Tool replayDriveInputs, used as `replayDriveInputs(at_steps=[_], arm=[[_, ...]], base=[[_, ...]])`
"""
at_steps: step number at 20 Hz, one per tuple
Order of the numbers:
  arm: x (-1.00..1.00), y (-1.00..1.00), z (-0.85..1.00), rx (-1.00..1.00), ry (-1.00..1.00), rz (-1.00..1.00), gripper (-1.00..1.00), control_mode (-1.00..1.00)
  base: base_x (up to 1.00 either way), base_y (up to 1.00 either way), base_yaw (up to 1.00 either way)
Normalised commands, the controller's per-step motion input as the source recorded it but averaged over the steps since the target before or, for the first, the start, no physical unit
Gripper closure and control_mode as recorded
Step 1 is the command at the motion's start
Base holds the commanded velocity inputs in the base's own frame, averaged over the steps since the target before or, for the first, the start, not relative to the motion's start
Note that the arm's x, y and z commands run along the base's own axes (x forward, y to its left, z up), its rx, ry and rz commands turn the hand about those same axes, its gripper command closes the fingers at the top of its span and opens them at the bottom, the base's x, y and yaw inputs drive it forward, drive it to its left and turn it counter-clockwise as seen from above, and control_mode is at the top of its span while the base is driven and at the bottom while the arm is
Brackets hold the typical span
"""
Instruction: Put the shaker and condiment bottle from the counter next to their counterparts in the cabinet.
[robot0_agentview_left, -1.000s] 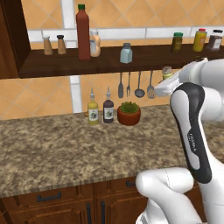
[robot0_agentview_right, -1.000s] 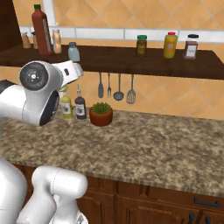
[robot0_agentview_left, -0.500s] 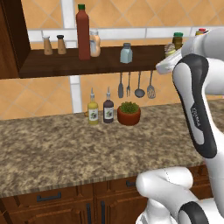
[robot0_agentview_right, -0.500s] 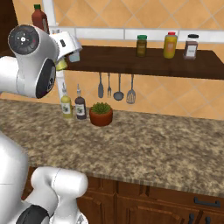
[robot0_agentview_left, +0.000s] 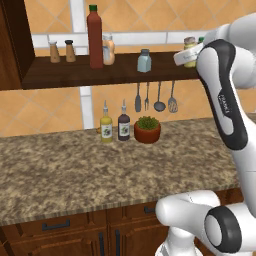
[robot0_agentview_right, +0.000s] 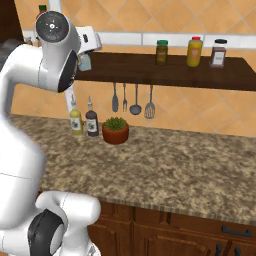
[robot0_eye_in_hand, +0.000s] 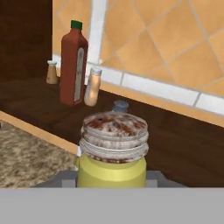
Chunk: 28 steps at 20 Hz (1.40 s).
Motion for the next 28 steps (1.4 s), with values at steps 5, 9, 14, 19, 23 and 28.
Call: replayDriveInputs(at_steps=[5,9,14,19,23,28], arm=[[0.14,-0.01,0.02,0.12,-0.02,0.00,1.00,-1.00],[0.07,0.00,0.00,0.00,0.00,0.02,1.00,-1.00],[0.52,-0.14,-0.01,0.00,0.00,0.21,1.00,-1.00],[0.30,-0.12,0.00,0.00,0.00,0.18,1.00,-1.00],[0.01,0.00,-0.01,0.00,0.00,0.00,1.00,-1.00],[0.48,0.00,-0.34,0.07,0.00,0.03,1.00,-1.00]], base=[[0.00,0.00,0.00],[0.00,0.00,0.00],[0.00,0.00,0.00],[0.00,0.00,0.00],[0.00,0.00,0.00],[0.00,0.00,0.00]])
